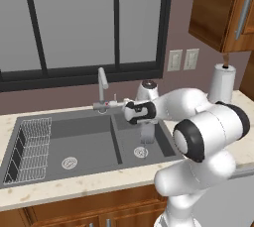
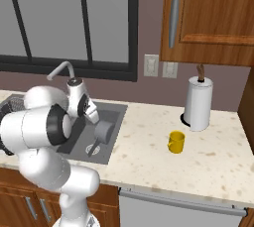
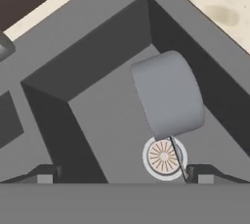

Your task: Move any existing items from the left basin to the right basin for drying. Then move the mug from the counter to the left basin of the sink for washing.

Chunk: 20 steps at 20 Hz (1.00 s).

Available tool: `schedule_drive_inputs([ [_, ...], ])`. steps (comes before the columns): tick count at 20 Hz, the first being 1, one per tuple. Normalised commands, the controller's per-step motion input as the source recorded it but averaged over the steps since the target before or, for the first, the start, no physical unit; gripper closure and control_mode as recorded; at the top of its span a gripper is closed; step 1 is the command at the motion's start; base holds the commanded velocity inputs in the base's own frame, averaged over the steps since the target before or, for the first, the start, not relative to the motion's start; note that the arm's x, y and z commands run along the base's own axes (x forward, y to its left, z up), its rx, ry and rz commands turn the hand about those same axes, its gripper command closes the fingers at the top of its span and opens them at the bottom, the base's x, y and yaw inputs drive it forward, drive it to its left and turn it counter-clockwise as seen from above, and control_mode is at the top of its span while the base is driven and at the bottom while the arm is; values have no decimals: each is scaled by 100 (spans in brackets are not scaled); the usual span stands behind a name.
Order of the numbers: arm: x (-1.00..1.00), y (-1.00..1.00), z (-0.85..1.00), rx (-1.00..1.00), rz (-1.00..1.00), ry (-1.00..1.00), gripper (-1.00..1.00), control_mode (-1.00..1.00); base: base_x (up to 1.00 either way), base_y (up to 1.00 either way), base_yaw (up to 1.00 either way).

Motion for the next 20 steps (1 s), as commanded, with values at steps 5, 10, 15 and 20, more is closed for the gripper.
schedule_drive_inputs([
  [5, -29, -20, 31, 0, -5, 0, -100, -100, 0, 0, 0],
  [10, -38, -27, 30, 0, -5, 0, -100, -100, 0, 0, 0],
  [15, -47, -32, 30, 0, -7, -1, -100, -100, 0, 0, 0],
  [20, -53, -38, 31, 0, -7, -2, -100, -100, 0, 0, 0],
])
